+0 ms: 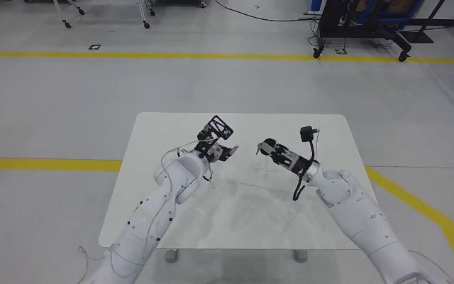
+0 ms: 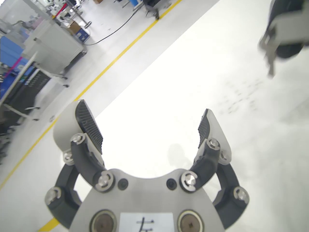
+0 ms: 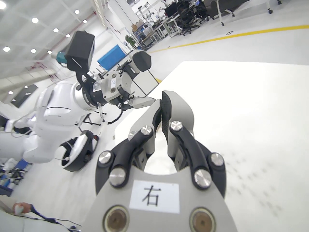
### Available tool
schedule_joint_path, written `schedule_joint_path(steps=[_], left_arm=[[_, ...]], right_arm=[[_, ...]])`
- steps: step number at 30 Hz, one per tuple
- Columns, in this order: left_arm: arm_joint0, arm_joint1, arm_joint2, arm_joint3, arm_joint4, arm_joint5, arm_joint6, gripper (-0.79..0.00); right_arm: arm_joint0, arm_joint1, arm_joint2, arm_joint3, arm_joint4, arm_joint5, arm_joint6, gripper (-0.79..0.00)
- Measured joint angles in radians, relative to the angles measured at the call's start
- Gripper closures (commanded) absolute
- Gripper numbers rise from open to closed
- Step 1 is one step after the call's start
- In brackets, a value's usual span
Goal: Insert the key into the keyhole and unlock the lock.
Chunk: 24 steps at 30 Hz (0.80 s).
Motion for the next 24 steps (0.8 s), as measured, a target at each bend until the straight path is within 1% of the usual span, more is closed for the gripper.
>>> schedule_joint_path(steps=[3, 5, 7, 10, 13, 16, 17, 18, 20, 24], left_arm=[[0.013, -0.001, -0.075, 0.027, -0.233, -0.045, 0.036, -0.785], [0.03, -0.005, -0.131, 0.063, -0.48, -0.091, 0.027, -0.785], [0.029, -0.007, -0.17, 0.113, -0.752, -0.156, -0.032, -0.785], [0.008, -0.011, -0.177, 0.18, -1.064, -0.233, -0.132, -0.785], [-0.024, -0.021, -0.137, 0.245, -1.285, -0.272, -0.229, -0.785], [-0.06, -0.03, -0.093, 0.297, -1.395, -0.295, -0.288, -0.785], [-0.07, -0.031, -0.082, 0.31, -1.4, -0.298, -0.296, -0.748], [-0.081, -0.033, -0.069, 0.325, -1.394, -0.297, -0.3, -0.668], [-0.093, -0.036, -0.054, 0.342, -1.392, -0.296, -0.297, -0.57], [-0.109, -0.041, -0.029, 0.362, -1.386, -0.301, -0.288, -0.517]], right_arm=[[0.004, -0.012, -0.018, 0.025, 0.17, -0.009, 0.029, 0.0], [0.013, -0.023, -0.033, 0.044, 0.289, -0.02, 0.053, 0.0], [0.025, -0.033, -0.048, 0.063, 0.413, -0.031, 0.099, 0.0], [0.045, -0.043, -0.06, 0.09, 0.553, -0.031, 0.176, 0.0], [0.059, -0.053, -0.071, 0.112, 0.629, -0.029, 0.227, 0.0], [0.066, -0.066, -0.092, 0.123, 0.664, -0.034, 0.255, 0.0], [0.068, -0.07, -0.099, 0.126, 0.669, -0.038, 0.262, 0.0], [0.071, -0.074, -0.105, 0.131, 0.672, -0.045, 0.27, 0.0], [0.076, -0.08, -0.112, 0.14, 0.675, -0.059, 0.278, 0.0], [0.086, -0.091, -0.118, 0.158, 0.676, -0.091, 0.287, 0.0]])
